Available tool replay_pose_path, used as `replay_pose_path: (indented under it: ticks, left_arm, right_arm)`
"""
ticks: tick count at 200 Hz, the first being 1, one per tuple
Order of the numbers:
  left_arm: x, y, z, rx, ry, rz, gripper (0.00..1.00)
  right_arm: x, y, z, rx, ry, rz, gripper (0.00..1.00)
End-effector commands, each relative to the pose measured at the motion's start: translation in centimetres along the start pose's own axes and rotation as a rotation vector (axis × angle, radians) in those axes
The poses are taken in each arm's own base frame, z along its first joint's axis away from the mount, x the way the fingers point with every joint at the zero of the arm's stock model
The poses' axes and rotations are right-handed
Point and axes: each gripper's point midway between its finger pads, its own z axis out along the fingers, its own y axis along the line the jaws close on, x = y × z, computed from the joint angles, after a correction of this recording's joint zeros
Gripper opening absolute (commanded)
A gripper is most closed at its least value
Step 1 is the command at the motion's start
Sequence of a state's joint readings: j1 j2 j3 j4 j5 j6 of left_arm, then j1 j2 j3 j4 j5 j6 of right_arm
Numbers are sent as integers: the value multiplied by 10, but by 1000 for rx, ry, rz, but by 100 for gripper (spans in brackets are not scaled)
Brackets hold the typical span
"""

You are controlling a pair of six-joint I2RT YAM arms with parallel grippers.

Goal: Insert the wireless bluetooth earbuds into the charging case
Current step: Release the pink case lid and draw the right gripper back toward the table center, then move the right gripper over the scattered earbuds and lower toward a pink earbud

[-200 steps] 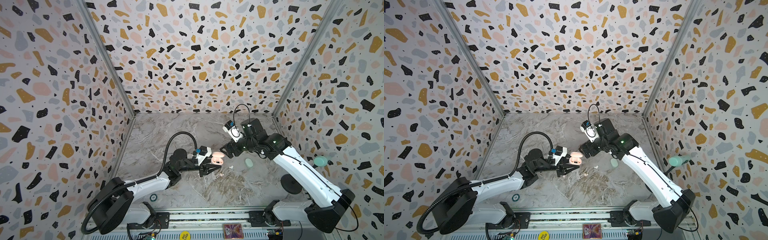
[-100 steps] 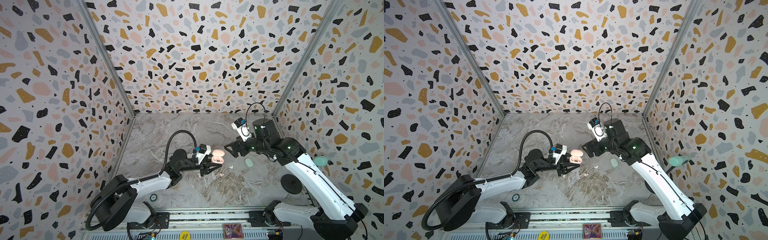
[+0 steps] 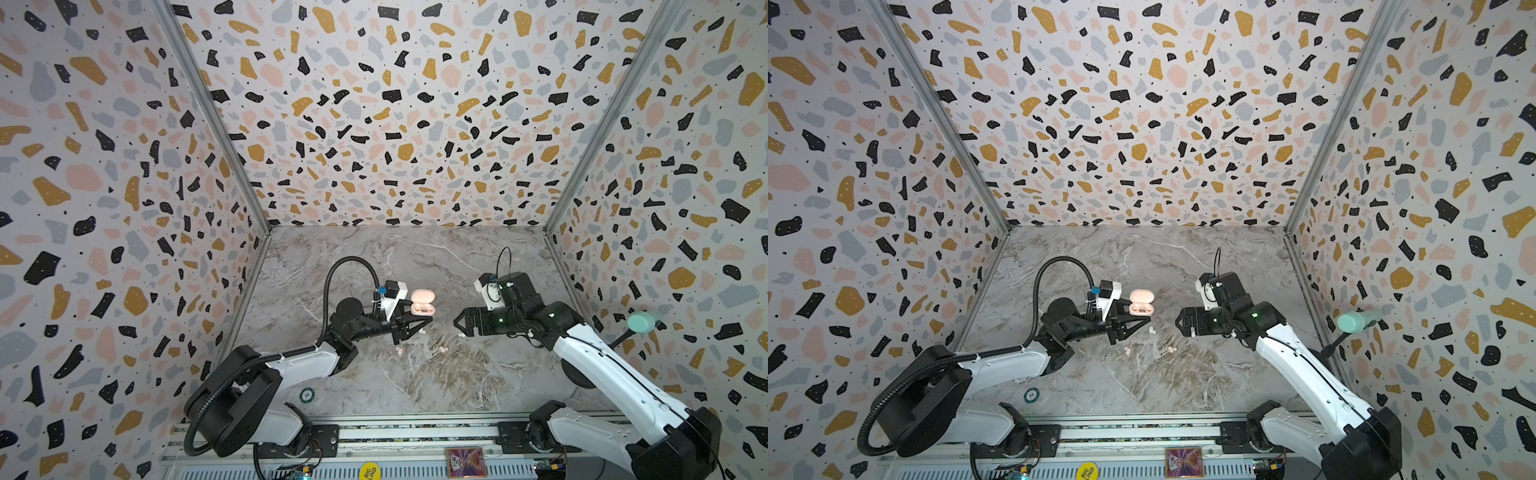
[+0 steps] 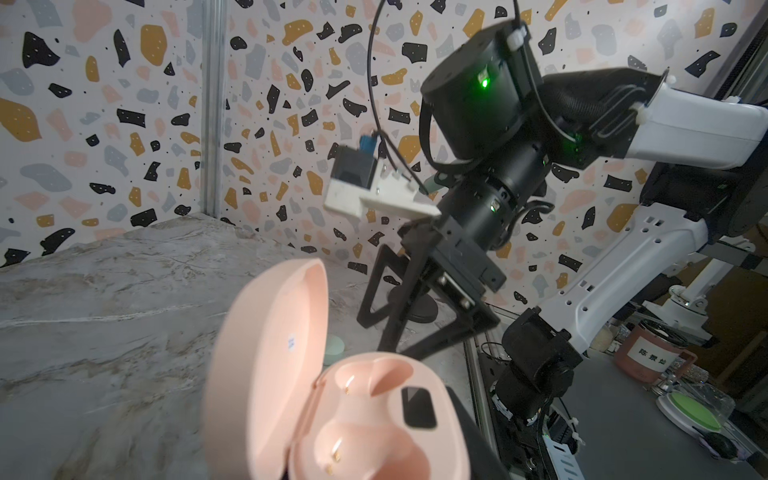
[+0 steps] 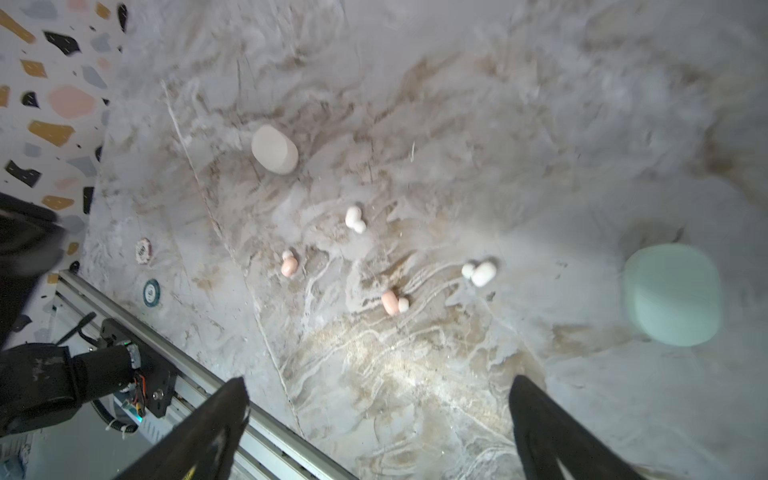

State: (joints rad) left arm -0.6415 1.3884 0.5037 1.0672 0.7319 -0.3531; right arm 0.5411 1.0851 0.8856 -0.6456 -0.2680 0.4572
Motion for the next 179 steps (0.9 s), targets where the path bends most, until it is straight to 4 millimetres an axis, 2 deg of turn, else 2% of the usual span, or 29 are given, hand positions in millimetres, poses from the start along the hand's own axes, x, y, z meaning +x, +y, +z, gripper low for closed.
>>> replay_pose_path:
  ticks: [1, 23, 54, 86, 138, 179]
  left_arm:
    - [-28, 6, -5, -21, -67, 75, 34]
    - [-34, 17, -10, -57, -78, 84, 34]
    - [-37, 32, -17, -111, -72, 96, 34]
    - [-39, 39, -23, -136, -79, 102, 34]
    - [-39, 39, -26, -145, -75, 110, 34]
    - [-40, 40, -26, -148, -77, 110, 34]
  right_arm:
    - [2, 19, 19, -56, -26, 15, 99]
    - [19, 16, 50, -37, 39, 43, 99]
    - [34, 6, 83, 70, 104, 22, 83]
    - [35, -1, 108, 116, 133, 18, 74]
    - [44, -4, 132, 109, 191, 39, 73]
    - [50, 4, 137, 42, 215, 63, 73]
